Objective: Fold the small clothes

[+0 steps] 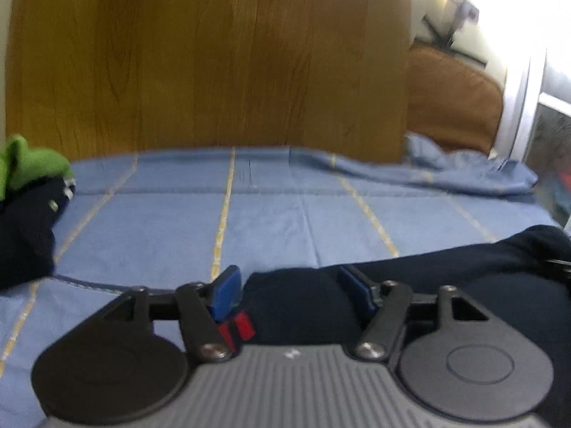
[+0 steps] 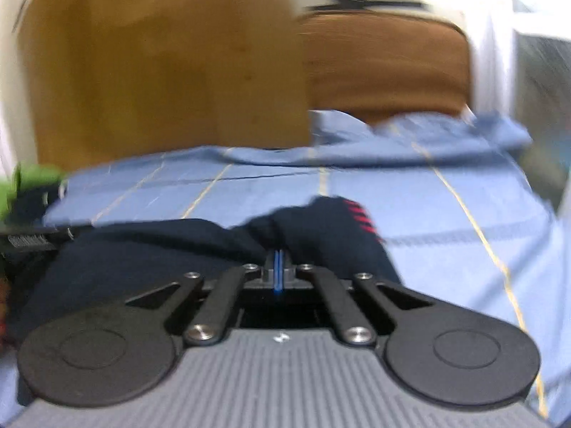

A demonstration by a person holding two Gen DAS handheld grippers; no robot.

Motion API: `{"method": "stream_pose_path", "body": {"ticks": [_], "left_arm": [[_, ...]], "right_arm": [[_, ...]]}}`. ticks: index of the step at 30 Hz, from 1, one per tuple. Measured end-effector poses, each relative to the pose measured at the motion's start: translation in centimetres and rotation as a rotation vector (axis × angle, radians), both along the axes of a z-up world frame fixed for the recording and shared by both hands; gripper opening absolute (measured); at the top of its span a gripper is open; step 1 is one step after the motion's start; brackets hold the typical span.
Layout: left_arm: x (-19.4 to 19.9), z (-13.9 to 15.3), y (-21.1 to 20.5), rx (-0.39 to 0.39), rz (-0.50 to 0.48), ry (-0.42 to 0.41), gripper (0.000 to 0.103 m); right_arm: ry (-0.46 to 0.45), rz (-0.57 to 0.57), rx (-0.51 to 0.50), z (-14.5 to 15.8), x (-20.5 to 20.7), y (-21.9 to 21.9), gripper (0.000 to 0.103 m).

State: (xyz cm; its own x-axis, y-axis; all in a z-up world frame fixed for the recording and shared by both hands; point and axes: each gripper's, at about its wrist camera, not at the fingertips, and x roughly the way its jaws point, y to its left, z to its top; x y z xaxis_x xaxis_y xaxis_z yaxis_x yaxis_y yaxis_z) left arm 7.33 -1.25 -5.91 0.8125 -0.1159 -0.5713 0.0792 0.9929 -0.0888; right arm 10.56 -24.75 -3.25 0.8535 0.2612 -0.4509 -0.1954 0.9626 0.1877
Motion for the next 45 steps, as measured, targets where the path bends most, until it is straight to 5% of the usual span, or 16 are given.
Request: {"method": "stream_pose_path", "body": {"ticks": [4,11,14,16,18,20,25,30,33,35,37,45], "left_arm": [[1.7,-0.2,0.4,-0.038,-0.002,0.06,0.065],[-0.3,0.3,0.4,0.006,-0.002,0.002,0.067],[-2.5,1.2,2.7,-0.098,-0.015,-0.009,0.073],[-3.7,1.6,4.2,-0.16,0.001,-0.01,0.084],[-4.6,1.9,5.5,-0.191,0.028,-0.001,0.094],[-5.0,1.9,6.5,-0.218,0.035,0.03,0.096],[-6.7,3.6,8.0,-0.29,0.04,-0.019,0.081],[-5.2,5.2,5.7,-0.405,-0.148,0.003,0.034],[-2.4,4.0,2.7,-0.476,-0.268,0.104,0.013],[-0.4,2.8,0.2,-0.501,-0.336,0.174,0.008],[1.0,1.3,-1.8,-0.488,-0.355,0.237,0.003],[0.7,0.0,-4.1,-0.34,-0.372,0.192,0.006]], "right_arm": [[-0.001,-0.045,0.055,-0.3,-0.6,-0.1,0.0],[0.02,-0.038,0.123,0.9,-1.8,-1.3,0.005],[-0.082,-0.084,0.097,2.4,-4.4,-2.6,0.023],[-0.094,-0.113,0.1,2.8,-5.0,-3.5,0.055],[-0.07,-0.105,0.148,2.5,-4.9,-4.6,0.07],[-0.021,-0.11,0.21,1.6,-4.2,-5.6,0.074],[0.161,-0.089,0.475,-1.6,-2.5,-8.1,0.074],[0.221,-0.075,0.635,-3.5,-3.1,-9.0,0.073],[0.202,-0.081,0.608,-3.4,-3.5,-8.1,0.072],[0.2,-0.083,0.586,-3.3,-3.3,-7.3,0.062],[0.228,-0.097,0.582,-3.6,-2.9,-6.8,0.036],[0.102,0.047,0.548,2.3,-4.2,-3.6,0.024]]}}
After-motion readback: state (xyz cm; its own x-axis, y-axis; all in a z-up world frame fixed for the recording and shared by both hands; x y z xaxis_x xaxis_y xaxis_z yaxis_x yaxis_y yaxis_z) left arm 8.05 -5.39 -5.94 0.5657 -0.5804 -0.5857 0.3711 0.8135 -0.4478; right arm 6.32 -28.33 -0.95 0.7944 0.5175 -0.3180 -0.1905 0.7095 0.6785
